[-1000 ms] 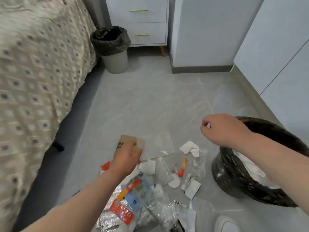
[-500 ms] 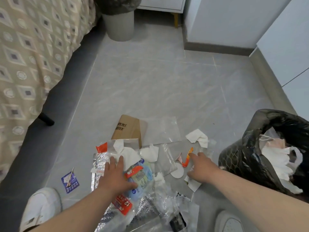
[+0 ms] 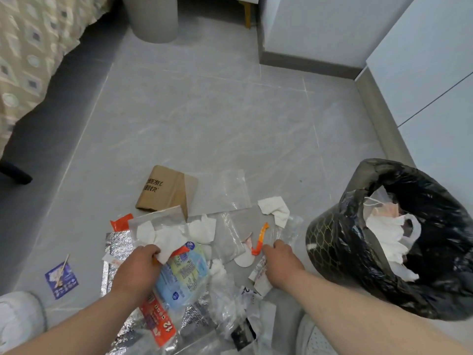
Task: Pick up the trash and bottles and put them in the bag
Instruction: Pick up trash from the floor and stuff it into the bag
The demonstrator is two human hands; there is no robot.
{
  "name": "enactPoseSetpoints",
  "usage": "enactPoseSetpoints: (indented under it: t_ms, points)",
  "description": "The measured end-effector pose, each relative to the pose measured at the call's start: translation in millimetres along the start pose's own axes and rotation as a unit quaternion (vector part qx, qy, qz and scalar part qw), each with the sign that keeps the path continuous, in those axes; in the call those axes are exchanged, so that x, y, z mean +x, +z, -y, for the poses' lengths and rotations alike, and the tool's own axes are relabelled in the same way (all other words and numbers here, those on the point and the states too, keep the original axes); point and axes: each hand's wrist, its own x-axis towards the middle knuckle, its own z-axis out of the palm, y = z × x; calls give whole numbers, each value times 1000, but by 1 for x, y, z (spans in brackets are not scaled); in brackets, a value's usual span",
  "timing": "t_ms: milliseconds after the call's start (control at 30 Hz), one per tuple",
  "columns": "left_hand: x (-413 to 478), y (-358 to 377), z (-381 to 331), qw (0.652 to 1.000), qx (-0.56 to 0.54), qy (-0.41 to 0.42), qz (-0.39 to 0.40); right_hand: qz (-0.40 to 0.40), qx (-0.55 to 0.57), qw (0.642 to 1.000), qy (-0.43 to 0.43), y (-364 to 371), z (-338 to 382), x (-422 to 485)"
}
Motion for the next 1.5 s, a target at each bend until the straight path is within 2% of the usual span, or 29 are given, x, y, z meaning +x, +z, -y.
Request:
enactPoseSetpoints:
  t_ms: [133, 333, 500, 700, 800, 900, 1000, 1167, 1267, 1333, 1400, 1433, 1500]
  points:
    - [-1, -7, -7, 999, -41, -11, -21, 3, 4, 1000, -7, 10, -3, 1]
    - [-1, -15, -8, 984, -168, -53, -20, 42, -21, 998, -48, 14, -8, -4]
    - [-1, -26, -6, 980, -190, -58, -32, 62, 32, 996, -60, 0, -15, -14]
    - [-7, -59, -44, 970, -229, -41, -70, 19, 43, 992, -117, -89, -7, -54]
    - [-22, -77, -96, 959, -276, -3, -72, -45, 61, 987, -139, -156, -11, -97]
    - [-48, -86, -172, 945, -317, 56, -58, -112, 126, 978, -123, -228, -40, -154]
    - [-84, -78, -255, 920, -373, 121, -3, -197, 258, 942, -84, -273, -100, -202]
    - [-130, -31, -365, 884, -420, 164, 121, -278, 490, 825, -48, -291, -198, -238]
    - [-141, 6, -401, 886, -390, 160, 194, -306, 587, 749, -31, -286, -236, -244]
    - [-144, 26, -412, 896, -343, 165, 227, -304, 618, 724, -22, -276, -252, -241]
    - [-143, 39, -415, 919, -250, 206, 227, -290, 621, 728, -13, -263, -261, -235]
    - [-142, 41, -414, 930, -182, 246, 202, -282, 613, 738, -8, -257, -263, -231]
    - [-142, 39, -404, 935, -54, 336, 103, -265, 590, 763, 1, -246, -264, -223]
